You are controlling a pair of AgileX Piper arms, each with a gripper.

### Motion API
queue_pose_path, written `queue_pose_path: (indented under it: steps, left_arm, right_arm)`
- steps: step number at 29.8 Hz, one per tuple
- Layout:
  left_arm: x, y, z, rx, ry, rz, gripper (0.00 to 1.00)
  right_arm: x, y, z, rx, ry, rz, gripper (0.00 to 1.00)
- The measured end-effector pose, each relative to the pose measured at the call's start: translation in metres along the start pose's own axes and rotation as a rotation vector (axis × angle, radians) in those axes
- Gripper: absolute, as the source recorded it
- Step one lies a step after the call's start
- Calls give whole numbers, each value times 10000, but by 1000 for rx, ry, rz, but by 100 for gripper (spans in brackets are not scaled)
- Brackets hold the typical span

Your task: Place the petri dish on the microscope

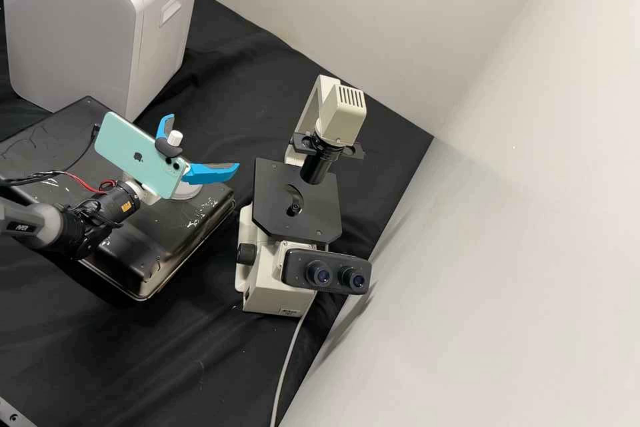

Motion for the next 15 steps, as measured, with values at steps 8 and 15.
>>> queue_pose_path:
  steps: [8, 15]
  left_arm:
    - [0, 0, 0, 0, 0, 0, 100]
    - [-78, -69, 79, 0, -28, -19, 100]
  right_arm:
    - [0, -1, 1, 0, -1, -1, 100]
    - [0, -1, 1, 0, -1, -1, 100]
